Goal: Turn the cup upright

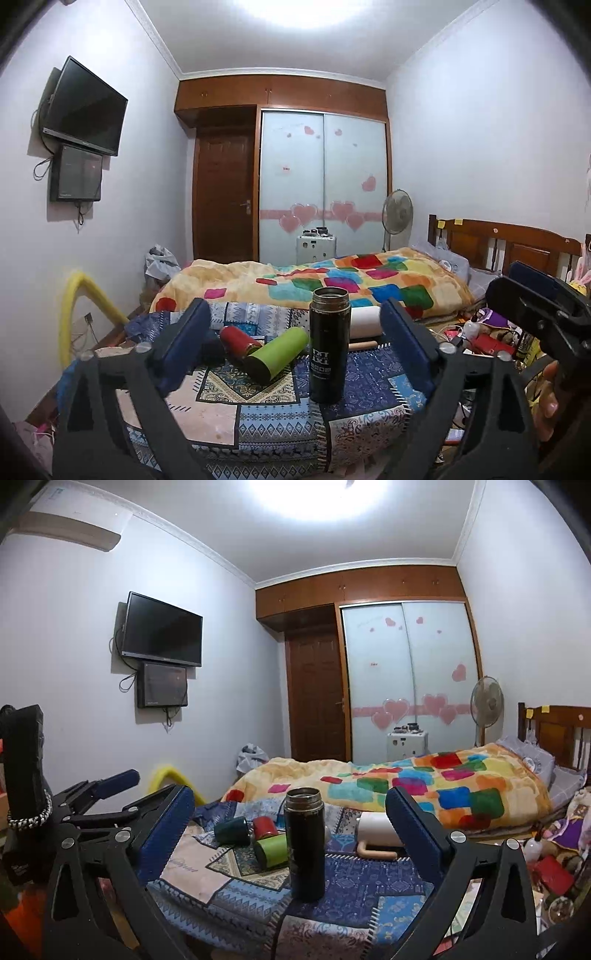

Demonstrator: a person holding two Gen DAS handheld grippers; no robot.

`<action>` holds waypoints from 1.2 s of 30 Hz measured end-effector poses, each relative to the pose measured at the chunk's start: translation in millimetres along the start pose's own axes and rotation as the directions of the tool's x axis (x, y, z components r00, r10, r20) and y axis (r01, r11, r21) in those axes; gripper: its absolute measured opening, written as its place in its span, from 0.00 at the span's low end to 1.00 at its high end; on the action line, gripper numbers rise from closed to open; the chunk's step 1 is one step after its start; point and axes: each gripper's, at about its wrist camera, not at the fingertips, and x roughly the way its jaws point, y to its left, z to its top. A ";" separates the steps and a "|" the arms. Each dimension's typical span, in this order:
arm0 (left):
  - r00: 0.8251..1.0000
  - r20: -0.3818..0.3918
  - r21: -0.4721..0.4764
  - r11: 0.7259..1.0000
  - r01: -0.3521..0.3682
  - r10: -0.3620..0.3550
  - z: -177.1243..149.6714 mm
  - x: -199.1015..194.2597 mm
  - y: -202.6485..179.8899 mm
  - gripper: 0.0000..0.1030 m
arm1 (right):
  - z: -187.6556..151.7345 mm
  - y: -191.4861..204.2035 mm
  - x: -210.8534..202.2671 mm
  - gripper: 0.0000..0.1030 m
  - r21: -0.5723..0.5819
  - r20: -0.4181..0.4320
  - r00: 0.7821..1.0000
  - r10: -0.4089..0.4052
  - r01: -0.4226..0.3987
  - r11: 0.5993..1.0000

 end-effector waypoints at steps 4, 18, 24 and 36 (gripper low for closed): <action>1.000 0.018 -0.003 1.000 -0.016 0.016 -0.5 -3.8 1.4 1.00 | -1.5 -0.4 -2.4 1.00 0.008 -0.003 1.000 -0.004 0.004 1.000; 0.999 0.006 0.004 0.999 -0.034 0.034 -6.3 -7.9 -1.6 1.00 | -4.4 -2.6 -6.2 1.00 0.029 -0.010 1.000 -0.013 0.013 1.000; 0.999 0.004 0.007 0.999 -0.034 0.034 -6.6 -8.7 -1.7 1.00 | -4.5 -2.7 -6.5 1.00 0.028 -0.009 1.000 -0.011 0.012 1.000; 0.999 -0.011 0.000 0.999 -0.033 0.033 -8.5 -4.5 -2.6 1.00 | -3.5 -0.7 -6.6 1.00 0.026 -0.011 1.000 -0.010 0.010 1.000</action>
